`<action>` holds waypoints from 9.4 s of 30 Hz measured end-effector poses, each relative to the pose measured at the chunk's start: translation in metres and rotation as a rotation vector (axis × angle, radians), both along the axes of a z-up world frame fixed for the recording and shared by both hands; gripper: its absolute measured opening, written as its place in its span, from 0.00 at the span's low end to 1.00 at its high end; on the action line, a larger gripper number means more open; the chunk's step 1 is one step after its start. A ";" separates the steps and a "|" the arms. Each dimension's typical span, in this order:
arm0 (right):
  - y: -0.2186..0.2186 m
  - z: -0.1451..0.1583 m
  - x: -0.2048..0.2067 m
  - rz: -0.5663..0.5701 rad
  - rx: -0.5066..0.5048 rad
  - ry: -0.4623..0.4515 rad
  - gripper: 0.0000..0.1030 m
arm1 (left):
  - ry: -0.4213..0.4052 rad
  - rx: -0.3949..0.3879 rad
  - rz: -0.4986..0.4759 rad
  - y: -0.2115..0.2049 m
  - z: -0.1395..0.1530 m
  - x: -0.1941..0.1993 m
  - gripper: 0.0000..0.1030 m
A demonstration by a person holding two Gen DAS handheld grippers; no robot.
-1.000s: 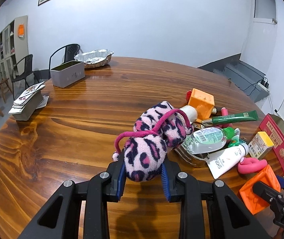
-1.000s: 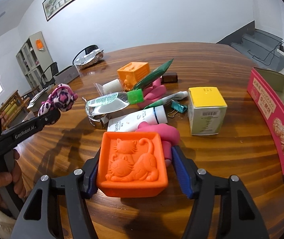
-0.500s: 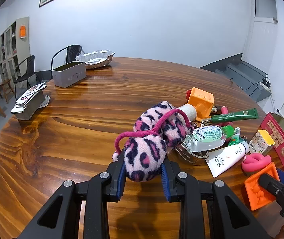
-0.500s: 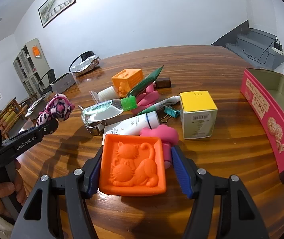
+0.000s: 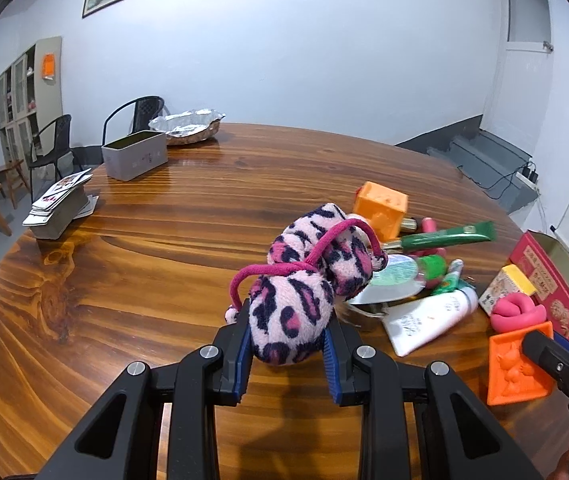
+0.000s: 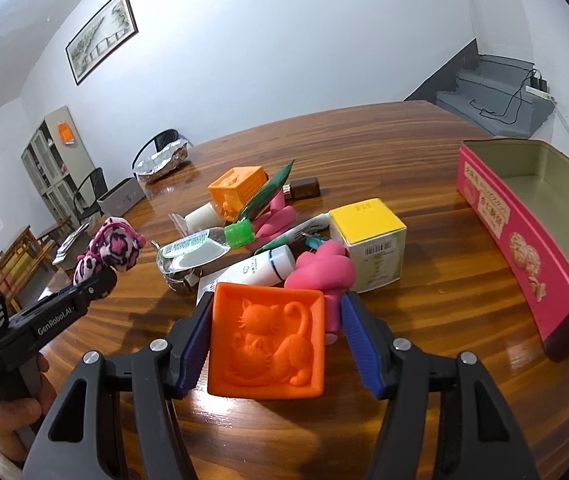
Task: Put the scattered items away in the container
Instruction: 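Carry the orange mat and leopard plush with both tools over the pink tin, then open both tools to drop the plush and orange mat into the tin, then move the right tool back toward the yellow-and-white box on the table, then grasp the yellow-and-white box with the right tool, then carry the yellow box with the right tool and release it into the tin, then return the right tool to the table while the left tool grasps the sanitizer bottle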
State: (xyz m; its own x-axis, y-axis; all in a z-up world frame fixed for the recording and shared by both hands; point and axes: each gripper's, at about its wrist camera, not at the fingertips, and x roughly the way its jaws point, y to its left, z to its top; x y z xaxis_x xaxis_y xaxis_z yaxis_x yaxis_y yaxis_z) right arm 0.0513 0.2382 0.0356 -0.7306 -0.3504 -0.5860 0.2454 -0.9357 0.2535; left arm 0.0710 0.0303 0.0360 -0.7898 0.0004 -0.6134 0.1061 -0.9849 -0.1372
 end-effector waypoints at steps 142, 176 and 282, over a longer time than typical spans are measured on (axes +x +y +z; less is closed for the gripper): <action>0.119 0.046 0.005 -0.283 -0.020 0.264 0.99 | -0.073 0.076 -0.378 0.142 0.027 -0.073 0.80; 0.033 0.005 -0.056 0.005 0.164 0.037 0.99 | -0.142 0.159 -0.099 0.014 0.003 -0.093 0.80; 0.081 0.042 -0.031 -0.392 0.137 0.204 0.79 | -0.153 -0.044 -0.269 0.045 -0.021 -0.098 0.72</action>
